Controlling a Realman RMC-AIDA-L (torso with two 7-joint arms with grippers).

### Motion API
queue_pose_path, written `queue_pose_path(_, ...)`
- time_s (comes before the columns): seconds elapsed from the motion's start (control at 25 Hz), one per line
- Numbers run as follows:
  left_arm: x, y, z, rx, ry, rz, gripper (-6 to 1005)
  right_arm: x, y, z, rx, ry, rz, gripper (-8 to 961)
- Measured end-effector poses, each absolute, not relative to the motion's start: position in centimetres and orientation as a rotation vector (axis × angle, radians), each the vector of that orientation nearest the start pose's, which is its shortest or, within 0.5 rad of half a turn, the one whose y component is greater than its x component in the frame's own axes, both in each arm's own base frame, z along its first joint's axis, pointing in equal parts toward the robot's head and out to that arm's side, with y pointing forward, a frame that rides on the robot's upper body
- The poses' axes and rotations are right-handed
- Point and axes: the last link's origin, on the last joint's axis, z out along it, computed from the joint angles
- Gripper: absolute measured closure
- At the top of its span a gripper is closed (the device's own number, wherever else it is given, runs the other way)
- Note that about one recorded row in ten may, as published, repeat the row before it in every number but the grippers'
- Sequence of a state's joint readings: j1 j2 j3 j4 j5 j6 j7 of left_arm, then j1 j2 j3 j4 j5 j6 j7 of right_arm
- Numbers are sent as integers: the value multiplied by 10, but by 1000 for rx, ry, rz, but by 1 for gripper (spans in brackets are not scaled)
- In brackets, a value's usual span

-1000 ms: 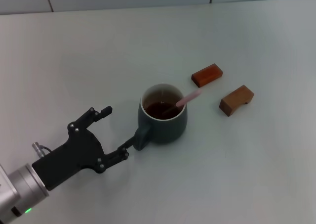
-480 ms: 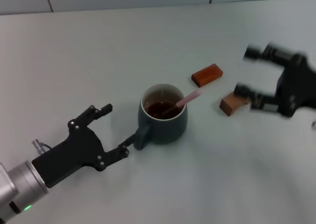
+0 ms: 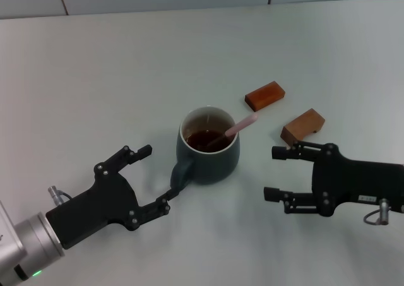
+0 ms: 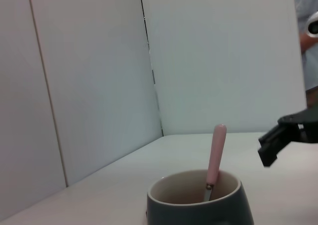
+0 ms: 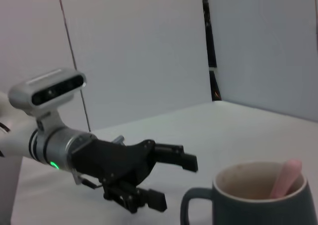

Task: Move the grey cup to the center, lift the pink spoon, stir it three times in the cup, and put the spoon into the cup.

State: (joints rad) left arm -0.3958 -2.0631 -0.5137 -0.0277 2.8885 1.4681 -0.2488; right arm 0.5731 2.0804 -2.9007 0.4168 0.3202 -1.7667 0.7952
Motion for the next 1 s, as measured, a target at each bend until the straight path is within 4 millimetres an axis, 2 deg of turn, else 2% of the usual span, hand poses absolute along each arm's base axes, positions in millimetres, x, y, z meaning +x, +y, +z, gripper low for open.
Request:
queue_pose_path(0.32, -302, 236, -81, -2448, -117, -785, 163, 307, 261, -37, -2771, 439, 752, 161)
queue_pose_path(1.0, -305, 235, -80, -2448, -124, -775, 163, 309, 264, -35, -2709, 467, 764, 161)
